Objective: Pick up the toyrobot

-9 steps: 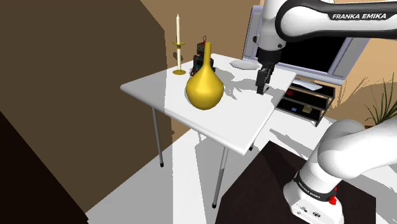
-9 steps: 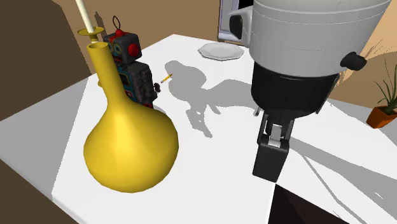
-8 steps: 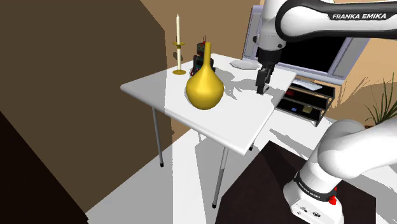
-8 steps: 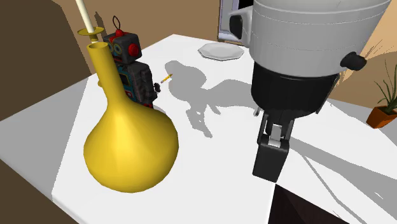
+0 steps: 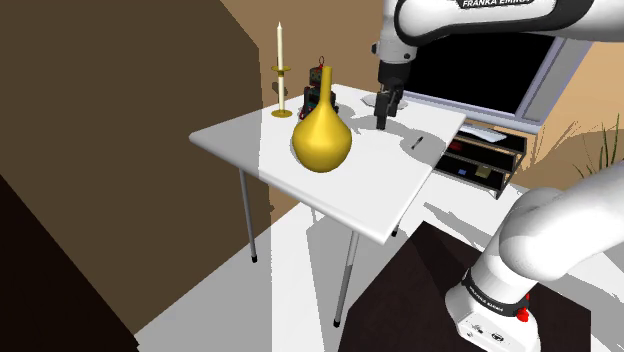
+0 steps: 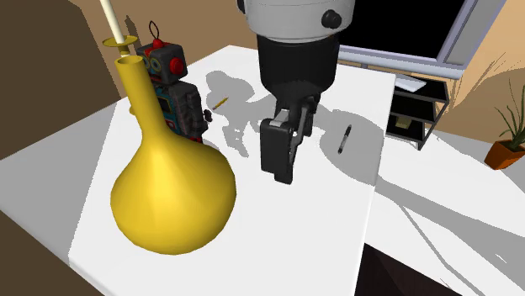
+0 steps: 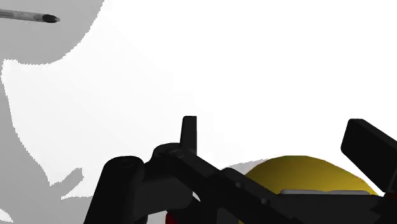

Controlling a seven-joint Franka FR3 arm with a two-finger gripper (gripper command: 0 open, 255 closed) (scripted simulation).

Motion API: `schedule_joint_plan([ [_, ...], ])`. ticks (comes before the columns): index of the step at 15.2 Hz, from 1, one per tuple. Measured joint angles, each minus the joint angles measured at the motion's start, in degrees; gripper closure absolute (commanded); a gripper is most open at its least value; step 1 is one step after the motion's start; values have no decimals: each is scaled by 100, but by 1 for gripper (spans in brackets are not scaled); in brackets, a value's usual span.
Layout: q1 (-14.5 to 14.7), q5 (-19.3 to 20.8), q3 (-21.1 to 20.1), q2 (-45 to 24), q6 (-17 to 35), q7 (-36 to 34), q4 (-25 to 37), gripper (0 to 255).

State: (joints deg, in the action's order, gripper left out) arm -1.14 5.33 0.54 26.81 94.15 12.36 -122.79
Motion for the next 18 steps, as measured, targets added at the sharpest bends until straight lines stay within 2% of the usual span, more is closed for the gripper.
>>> schedule_joint_plan([
  [11,-26,-483,283,-2474,-173,572,2796,0],
  [15,-101,-726,343,-3480,-562,775,4229,0],
  [16,-115,-770,345,-3674,-616,802,4482,0],
  [18,-124,-804,343,-3817,-593,821,4605,0],
])
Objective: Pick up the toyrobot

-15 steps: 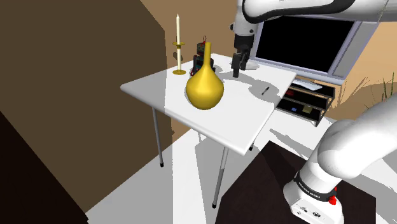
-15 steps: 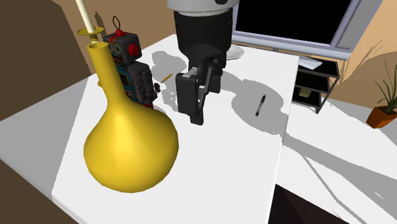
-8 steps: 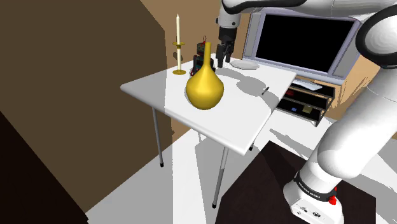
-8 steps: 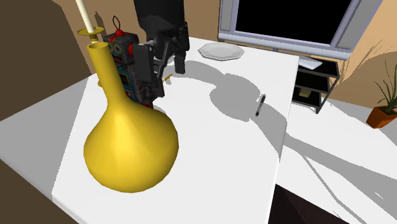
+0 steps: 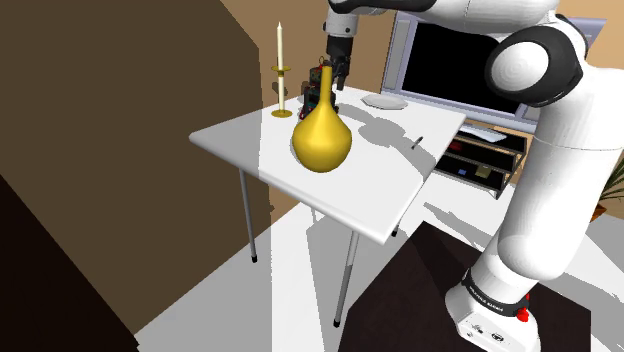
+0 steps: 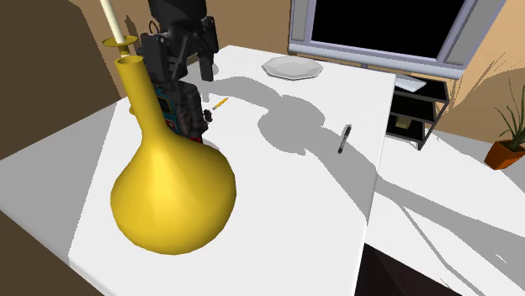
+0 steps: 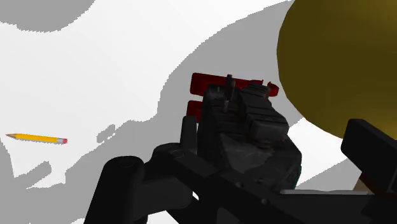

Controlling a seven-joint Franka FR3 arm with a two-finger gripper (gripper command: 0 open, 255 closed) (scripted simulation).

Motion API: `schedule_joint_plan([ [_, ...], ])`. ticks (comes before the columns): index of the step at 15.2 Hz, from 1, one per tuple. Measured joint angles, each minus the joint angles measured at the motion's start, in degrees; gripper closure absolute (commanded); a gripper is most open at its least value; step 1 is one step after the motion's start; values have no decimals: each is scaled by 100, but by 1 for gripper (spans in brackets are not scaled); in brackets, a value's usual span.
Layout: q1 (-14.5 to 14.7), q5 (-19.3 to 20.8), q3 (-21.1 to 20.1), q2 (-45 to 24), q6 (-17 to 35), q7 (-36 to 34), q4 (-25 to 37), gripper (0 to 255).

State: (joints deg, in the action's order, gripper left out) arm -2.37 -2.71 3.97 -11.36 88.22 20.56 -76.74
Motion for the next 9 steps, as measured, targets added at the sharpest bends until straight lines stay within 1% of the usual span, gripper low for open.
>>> schedule_joint_plan([
  [6,8,-3,-4,73,451,16,-523,0],
  [7,9,-2,-5,81,476,15,-556,255],
  [9,12,-2,-6,91,495,13,-578,255],
])
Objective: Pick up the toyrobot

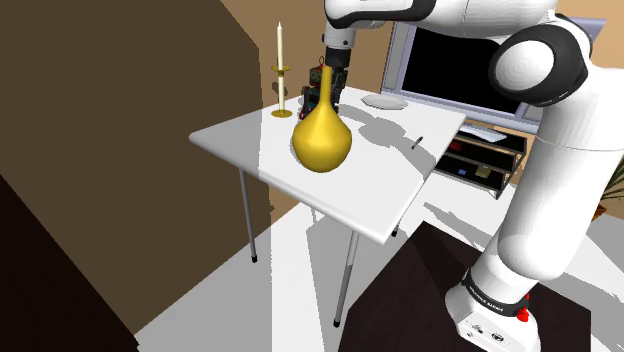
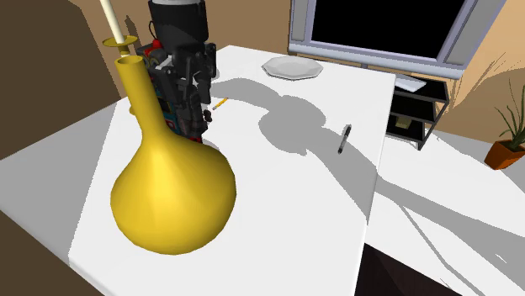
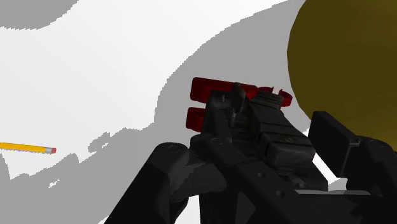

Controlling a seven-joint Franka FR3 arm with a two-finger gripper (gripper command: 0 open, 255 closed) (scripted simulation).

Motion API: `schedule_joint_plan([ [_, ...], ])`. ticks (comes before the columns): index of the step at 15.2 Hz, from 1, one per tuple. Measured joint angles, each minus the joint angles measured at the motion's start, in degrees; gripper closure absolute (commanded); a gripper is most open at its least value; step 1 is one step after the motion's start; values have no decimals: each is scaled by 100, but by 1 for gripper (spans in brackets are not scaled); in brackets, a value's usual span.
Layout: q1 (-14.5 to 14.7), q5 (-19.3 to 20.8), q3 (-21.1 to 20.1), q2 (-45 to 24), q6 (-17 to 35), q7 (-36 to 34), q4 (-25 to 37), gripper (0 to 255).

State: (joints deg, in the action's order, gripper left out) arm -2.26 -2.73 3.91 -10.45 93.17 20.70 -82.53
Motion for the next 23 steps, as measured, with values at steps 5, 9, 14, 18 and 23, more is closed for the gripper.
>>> schedule_joint_plan([
  [5,0,1,0,4,7,-1,-5,255],
  [9,-3,-1,2,-14,-25,3,40,255],
  [14,-14,-10,5,-152,-411,-5,554,255],
  [18,-25,-17,8,-240,-795,-11,1025,255],
  [23,-51,-39,14,-479,-1297,-13,1764,255],
])
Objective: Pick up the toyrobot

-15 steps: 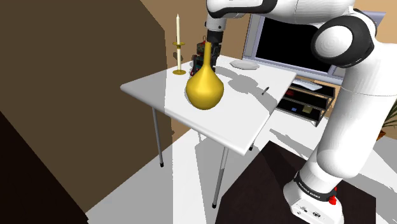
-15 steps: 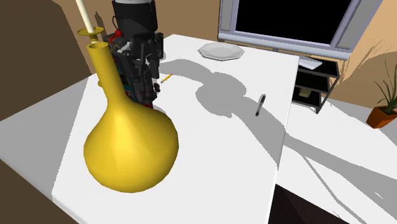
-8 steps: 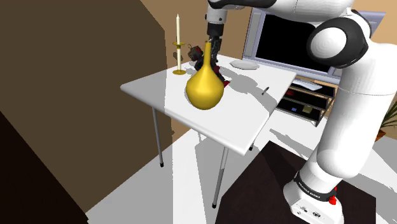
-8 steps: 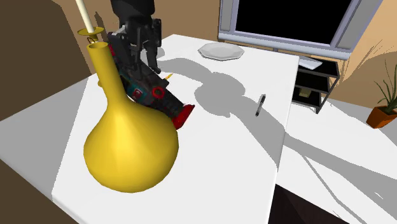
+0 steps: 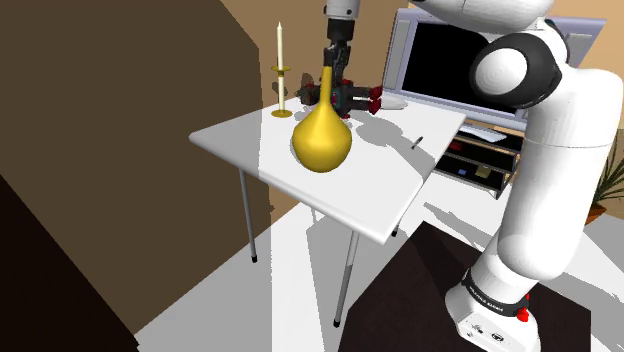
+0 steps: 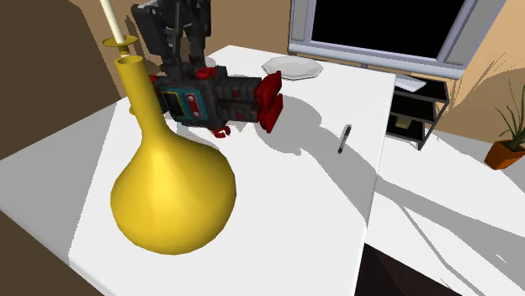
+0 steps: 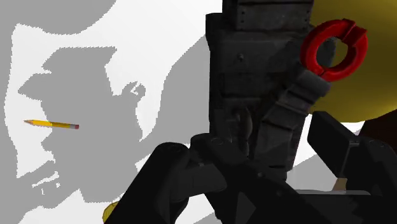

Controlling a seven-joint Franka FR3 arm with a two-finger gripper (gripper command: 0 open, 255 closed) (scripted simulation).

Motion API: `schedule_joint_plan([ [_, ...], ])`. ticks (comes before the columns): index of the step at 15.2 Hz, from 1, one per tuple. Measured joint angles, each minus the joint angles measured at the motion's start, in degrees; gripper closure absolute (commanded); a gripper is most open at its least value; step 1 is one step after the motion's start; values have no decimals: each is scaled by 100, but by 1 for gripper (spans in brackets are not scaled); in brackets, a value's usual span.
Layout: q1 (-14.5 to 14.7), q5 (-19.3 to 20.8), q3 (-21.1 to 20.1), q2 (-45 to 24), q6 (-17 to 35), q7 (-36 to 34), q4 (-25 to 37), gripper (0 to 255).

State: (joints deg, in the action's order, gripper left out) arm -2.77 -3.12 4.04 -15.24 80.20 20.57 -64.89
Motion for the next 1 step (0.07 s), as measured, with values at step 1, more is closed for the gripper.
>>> schedule_joint_plan([
  [1,-1,-3,-1,-40,-61,-5,102,255],
])
